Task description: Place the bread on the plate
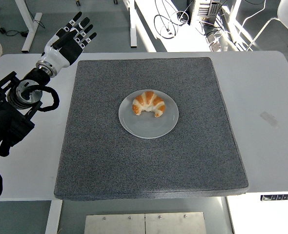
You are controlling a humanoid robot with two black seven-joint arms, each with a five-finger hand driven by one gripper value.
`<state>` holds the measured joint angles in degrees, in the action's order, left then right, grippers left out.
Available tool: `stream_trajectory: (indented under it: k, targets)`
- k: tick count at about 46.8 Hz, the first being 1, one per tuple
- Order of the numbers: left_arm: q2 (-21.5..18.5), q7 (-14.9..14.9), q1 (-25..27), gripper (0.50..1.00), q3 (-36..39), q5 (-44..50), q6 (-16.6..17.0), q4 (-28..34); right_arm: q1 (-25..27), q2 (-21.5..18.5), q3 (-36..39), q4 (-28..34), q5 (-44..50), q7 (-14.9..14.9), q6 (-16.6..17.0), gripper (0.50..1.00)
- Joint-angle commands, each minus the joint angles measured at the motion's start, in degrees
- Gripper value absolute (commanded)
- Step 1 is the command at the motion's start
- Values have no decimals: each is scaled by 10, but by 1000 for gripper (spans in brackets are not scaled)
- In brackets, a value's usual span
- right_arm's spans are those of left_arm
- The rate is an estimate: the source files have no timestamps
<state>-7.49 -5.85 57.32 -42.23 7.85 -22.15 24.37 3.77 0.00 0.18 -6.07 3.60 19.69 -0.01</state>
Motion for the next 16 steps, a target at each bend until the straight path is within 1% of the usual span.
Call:
stream_trajectory:
  k: [1,7,11,16]
  targets:
    - [10,0,-1,984,1,-3,0,-3,0,0,0,0,0,0,0,1000]
    - [18,0,-2,984,1,-3,-1,-20,-1,0,0,0,0,0,0,1000]
    - [27,0,-3,984,0,-3,0,-23,-3,0,-1,0,0,0,0,1000]
    - [29,0,-3,984,0,-2,-1,-24,-3,0,-2,0,0,0,-1,1000]
